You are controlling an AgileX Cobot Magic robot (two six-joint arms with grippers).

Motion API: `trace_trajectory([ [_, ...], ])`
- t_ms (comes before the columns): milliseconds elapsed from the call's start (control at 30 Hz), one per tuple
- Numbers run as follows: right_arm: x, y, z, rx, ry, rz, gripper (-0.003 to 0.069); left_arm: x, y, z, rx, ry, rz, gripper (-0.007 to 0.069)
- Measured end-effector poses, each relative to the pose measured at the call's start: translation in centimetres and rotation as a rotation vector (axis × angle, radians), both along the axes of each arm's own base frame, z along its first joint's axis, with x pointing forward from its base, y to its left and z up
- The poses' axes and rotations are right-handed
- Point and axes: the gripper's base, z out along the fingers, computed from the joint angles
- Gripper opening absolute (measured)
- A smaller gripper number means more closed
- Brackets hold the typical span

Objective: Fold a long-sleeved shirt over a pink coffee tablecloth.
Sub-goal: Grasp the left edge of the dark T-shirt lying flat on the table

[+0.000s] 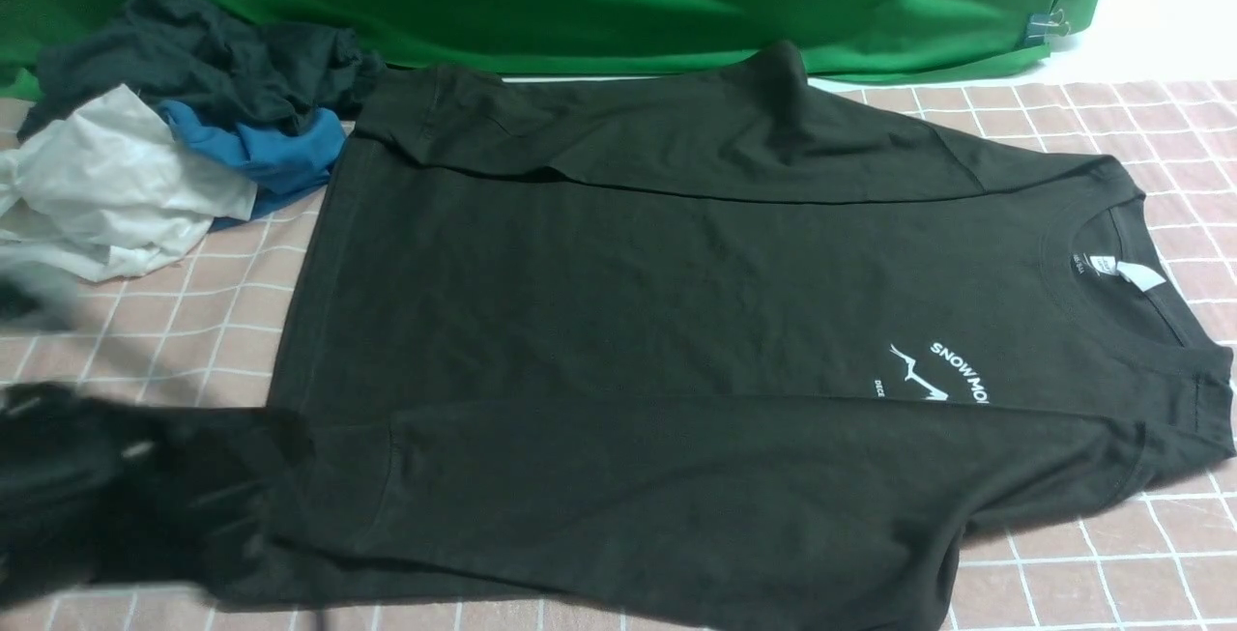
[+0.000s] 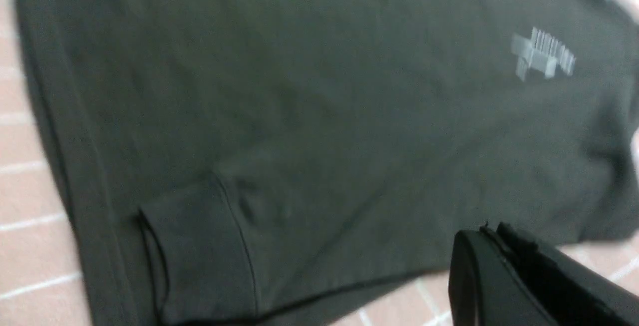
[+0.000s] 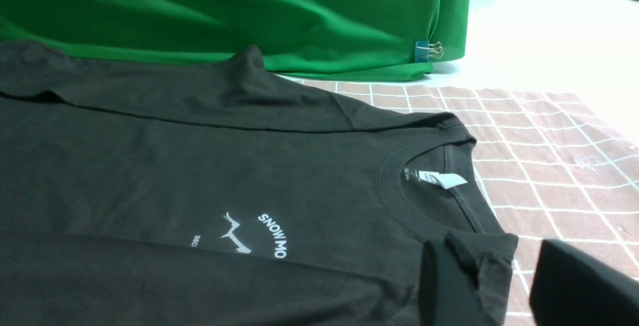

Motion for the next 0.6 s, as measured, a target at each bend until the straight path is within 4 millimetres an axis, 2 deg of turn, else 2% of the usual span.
trace_trajectory([
  [33,0.0,0.0,0.0,0.0,0.0,0.0,0.0241,0.2,0.0,-0.1,0.003,0.006,-0.002,0.002],
  [67,0.0,0.0,0.0,0.0,0.0,0.0,0.0241,1.8,-0.1,-0.4,0.025,0.049,-0.018,0.002],
  [167,0.0,0.0,0.0,0.0,0.0,0.0,0.0241,4.3,-0.3,-1.0,0.049,0.108,-0.042,0.002],
  [300,0.1,0.0,0.4,0.024,-0.038,-0.003,0.0241,5.6,-0.5,-1.6,0.054,0.154,-0.064,0.002],
  [333,0.1,0.0,0.7,0.109,-0.074,-0.011,0.0241,5.8,-0.6,-1.7,0.054,0.165,-0.071,0.002],
  [367,0.1,0.0,0.8,0.125,-0.089,-0.012,0.0241,5.8,-0.6,-1.7,0.054,0.166,-0.071,0.002],
  [467,0.1,0.0,1.8,0.48,-0.18,-0.032,0.0241,5.8,-0.6,-1.8,0.058,0.176,-0.08,0.002],
  [500,0.1,0.0,1.8,0.5,-0.179,-0.033,0.0241,5.8,-0.6,-1.8,0.058,0.176,-0.081,0.002],
  [533,0.1,0.0,2.1,0.661,-0.2,-0.038,0.0239,5.7,-0.6,-1.8,0.058,0.181,-0.081,0.002],
  [600,0.1,-0.1,2.2,0.734,-0.213,-0.038,0.0237,5.6,-0.7,-1.8,0.06,0.191,-0.093,0.002],
])
